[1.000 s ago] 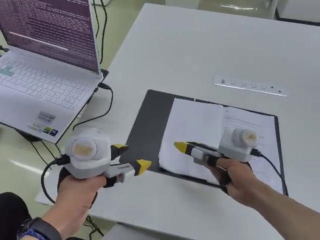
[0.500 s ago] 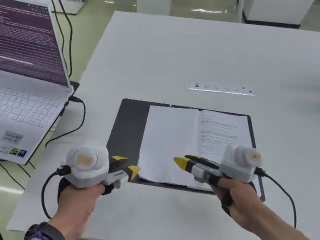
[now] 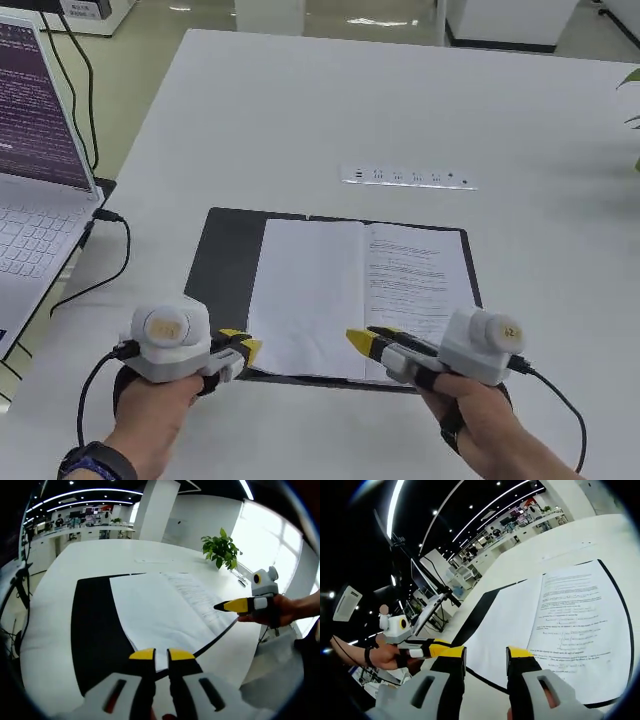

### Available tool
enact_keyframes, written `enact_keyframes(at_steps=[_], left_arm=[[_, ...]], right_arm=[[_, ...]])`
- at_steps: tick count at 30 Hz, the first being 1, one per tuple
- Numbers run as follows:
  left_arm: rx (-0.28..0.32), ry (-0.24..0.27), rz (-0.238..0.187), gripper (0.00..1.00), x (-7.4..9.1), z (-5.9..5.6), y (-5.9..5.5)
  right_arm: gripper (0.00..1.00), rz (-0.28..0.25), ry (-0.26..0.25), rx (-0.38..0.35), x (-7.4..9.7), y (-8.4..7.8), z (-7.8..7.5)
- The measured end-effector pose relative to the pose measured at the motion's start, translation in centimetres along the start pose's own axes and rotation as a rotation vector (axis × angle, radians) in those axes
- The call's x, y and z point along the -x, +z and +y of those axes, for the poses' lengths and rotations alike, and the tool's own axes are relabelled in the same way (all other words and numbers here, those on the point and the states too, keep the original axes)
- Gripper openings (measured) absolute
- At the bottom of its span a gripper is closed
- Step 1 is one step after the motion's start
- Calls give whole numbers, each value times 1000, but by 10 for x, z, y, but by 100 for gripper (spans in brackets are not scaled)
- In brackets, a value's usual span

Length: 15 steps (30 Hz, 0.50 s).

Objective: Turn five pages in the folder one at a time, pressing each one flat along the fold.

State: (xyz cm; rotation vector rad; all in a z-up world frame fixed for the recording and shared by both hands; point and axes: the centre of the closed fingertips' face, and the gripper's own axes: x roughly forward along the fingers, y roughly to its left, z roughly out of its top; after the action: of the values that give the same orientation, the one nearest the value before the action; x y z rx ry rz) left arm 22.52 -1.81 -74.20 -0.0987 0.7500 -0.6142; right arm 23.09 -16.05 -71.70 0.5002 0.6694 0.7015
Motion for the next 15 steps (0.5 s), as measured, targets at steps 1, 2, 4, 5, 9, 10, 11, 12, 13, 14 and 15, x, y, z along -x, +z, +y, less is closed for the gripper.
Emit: enact_keyframes(at_steps=[1,2,4,5,9,10,11,12,13,14,15], left_arm=[[7,-2,4,6,-1,-2,-2],[10,-2,6,5,-3,-2,-3],[20,-1,12,2,-6,-1,-6],[25,-1,13,1,-9,-1,-7],[43,1,17,0,-17,3,-9],[45,6,26,0,-20,5,-12],[45,8,30,0,-22,6,-13],[55,2,47,0,-24,6,-16],[49,0,62,0,-25,6,-19],[36,3,68,0,-27,6,-21],[34,-2,74,0,-28,5,-23]], right_arm=[[30,4,-3,-1,2,-2,-1],[30,8,-5,0,3,-3,-2],[30,13,-8,-1,6,-6,-3],[30,15,-11,-2,7,-6,-4],[30,35,-13,2,9,-9,-3],[30,39,-13,5,8,-9,-2],[29,43,-12,8,8,-9,-2],[29,46,-12,12,8,-8,0],[29,47,-12,13,8,-7,1],[29,47,-11,16,7,-7,1],[29,45,-11,16,7,-6,2]])
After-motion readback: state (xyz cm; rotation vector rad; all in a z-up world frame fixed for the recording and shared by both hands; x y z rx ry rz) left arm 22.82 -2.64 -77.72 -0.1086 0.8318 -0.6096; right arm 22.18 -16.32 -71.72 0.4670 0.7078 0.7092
